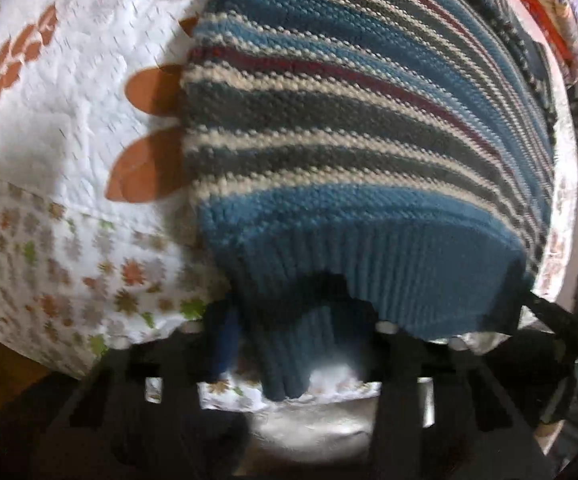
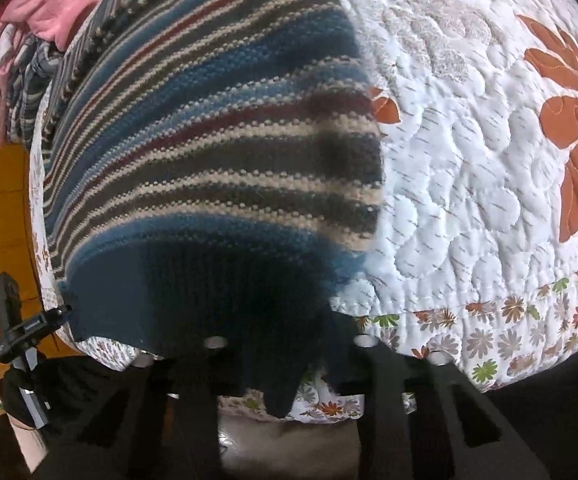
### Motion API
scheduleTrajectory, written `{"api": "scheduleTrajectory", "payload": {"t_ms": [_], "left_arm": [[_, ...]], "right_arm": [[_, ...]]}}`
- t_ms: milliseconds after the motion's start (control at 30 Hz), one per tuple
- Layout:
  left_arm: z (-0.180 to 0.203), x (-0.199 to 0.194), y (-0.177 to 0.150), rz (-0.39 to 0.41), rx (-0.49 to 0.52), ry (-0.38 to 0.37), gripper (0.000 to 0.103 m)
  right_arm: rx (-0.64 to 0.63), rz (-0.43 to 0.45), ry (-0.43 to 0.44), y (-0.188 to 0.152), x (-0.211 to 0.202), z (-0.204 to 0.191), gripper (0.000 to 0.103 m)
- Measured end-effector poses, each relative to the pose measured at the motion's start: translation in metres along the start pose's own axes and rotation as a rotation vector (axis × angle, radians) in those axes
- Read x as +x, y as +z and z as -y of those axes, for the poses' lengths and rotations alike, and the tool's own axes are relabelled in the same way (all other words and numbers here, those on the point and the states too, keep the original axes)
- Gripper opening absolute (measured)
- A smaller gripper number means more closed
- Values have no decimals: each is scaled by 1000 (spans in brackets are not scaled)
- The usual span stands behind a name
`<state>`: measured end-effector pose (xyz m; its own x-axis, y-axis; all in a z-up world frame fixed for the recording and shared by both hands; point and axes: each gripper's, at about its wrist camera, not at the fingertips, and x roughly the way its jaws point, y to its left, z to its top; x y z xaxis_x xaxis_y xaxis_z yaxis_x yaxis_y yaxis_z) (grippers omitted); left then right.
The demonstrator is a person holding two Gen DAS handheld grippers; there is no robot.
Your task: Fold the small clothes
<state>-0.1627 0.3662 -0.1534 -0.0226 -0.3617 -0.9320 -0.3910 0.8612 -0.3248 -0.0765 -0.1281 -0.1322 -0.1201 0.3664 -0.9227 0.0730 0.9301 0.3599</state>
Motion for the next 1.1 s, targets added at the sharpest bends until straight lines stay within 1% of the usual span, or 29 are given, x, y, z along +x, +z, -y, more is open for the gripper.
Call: {"api": "scheduleTrajectory", "payload": {"t_ms": [33,100,167,267,300,367,467,533,700,800,867,1033,1100], "left_arm": [[0,0,-2,-1,-4,-22,12],[2,-3,-3,18,2,-47,9],[7,-10,-4,45,18,-95,9],[3,-21,-8,94,31,-142,8],[4,-27,-7,117,32,-169,8],[3,-40,2,168,31,-199,8],[-7,-60,13,211,8,-235,8],[2,-68,16,225,1,-236,8],[9,-84,52,257,-21,-247,8],[12,-86,76,268,-37,-265,8],[14,-84,93,262,-52,-275,8],[20,-76,126,246,-62,-258,8],[21,-69,138,229,-83,-252,9]], "right_arm": [[3,1,22,-1,1,-1,10],[3,16,46,-1,-5,-1,10],[6,34,95,0,-13,-1,10],[1,70,140,2,-27,-2,9],[3,80,160,3,-32,-1,9],[4,96,190,6,-42,-1,9],[2,127,214,14,-60,2,9],[15,130,236,22,-68,2,9],[26,122,222,52,-83,-7,9],[35,114,229,77,-88,-13,9],[45,104,226,93,-85,-17,9],[68,73,201,128,-72,-20,9],[77,59,198,139,-66,-18,9]]}}
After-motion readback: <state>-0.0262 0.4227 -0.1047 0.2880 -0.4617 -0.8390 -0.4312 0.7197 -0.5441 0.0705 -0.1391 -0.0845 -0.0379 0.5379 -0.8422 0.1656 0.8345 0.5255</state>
